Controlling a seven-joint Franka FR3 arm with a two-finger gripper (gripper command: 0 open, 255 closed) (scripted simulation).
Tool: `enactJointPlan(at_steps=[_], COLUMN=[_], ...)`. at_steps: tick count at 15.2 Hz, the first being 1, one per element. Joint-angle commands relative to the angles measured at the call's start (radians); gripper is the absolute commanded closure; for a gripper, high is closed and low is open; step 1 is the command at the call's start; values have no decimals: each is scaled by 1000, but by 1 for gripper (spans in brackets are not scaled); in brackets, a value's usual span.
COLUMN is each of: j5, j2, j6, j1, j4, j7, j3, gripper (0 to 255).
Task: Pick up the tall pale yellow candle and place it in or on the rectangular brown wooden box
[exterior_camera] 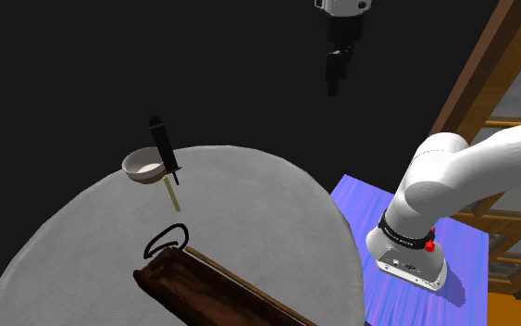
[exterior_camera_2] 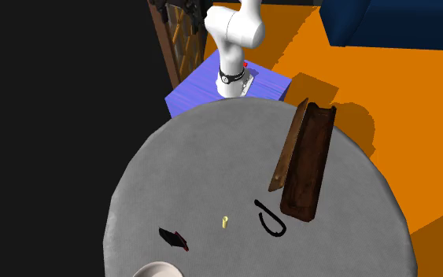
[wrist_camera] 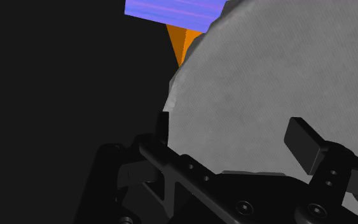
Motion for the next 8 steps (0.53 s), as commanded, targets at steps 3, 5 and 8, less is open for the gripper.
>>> enactJointPlan(at_steps=[3, 5, 8], j5=[23, 44, 71], j2=[49, 102, 186], j6=[39, 77, 132], j1=[9, 18, 30], j4=[4, 13, 36], j7=[30, 60, 102], j3=[27, 54, 93], gripper=[0, 0, 0])
